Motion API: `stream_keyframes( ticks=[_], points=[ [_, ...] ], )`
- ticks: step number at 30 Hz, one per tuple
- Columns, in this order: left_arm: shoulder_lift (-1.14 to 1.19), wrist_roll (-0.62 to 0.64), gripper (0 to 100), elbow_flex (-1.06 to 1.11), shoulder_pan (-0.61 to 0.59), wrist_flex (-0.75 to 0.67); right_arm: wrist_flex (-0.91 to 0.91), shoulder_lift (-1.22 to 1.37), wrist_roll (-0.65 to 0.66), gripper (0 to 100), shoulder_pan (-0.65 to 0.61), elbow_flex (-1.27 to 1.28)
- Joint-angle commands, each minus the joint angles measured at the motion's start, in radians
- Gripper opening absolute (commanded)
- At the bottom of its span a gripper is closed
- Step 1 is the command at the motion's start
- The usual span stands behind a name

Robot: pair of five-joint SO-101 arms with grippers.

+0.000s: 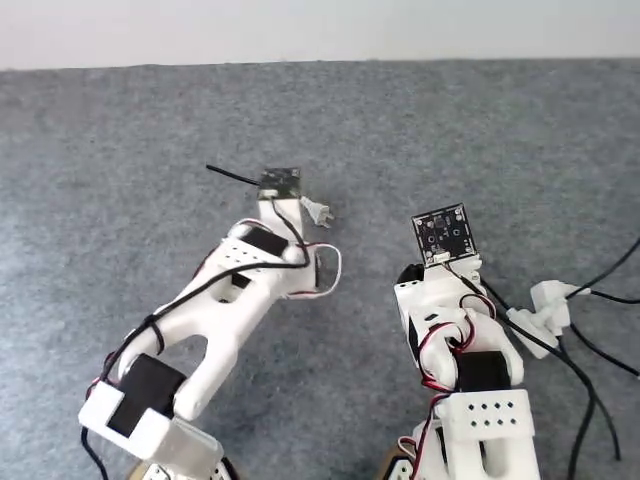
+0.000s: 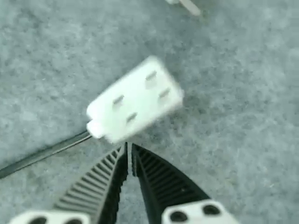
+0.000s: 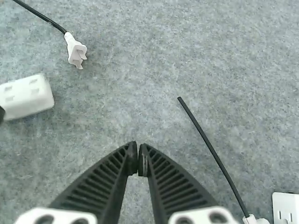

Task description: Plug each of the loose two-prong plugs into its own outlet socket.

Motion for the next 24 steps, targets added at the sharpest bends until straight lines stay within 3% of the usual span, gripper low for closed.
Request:
stream_keyframes(
  ticks=[1,9,11,17,24],
  points=[
    [-0.021,0.008,1,-0.013,-0.018,-0.017,-0.013,-0.018,0.011,0.9,0.005,-0.015],
    [-0.023,0.006,1,-0.016,-0.009,-0.038,-0.013,-0.018,0.011,0.9,0.005,-0.015],
    [-0.04,-0.057,2,-0.033,-0.008,-0.014,-0.013,-0.018,0.011,0.9,0.005,-0.015],
    [-0.114,-0.79,4,-0.125,-0.006,0.21,-0.013,-0.018,0.011,0.9,0.005,-0.015],
    [-0.127,-1.338,4,-0.114,-0.186,0.201,-0.013,-0.018,0.023,0.9,0.005,-0.014]
  ],
)
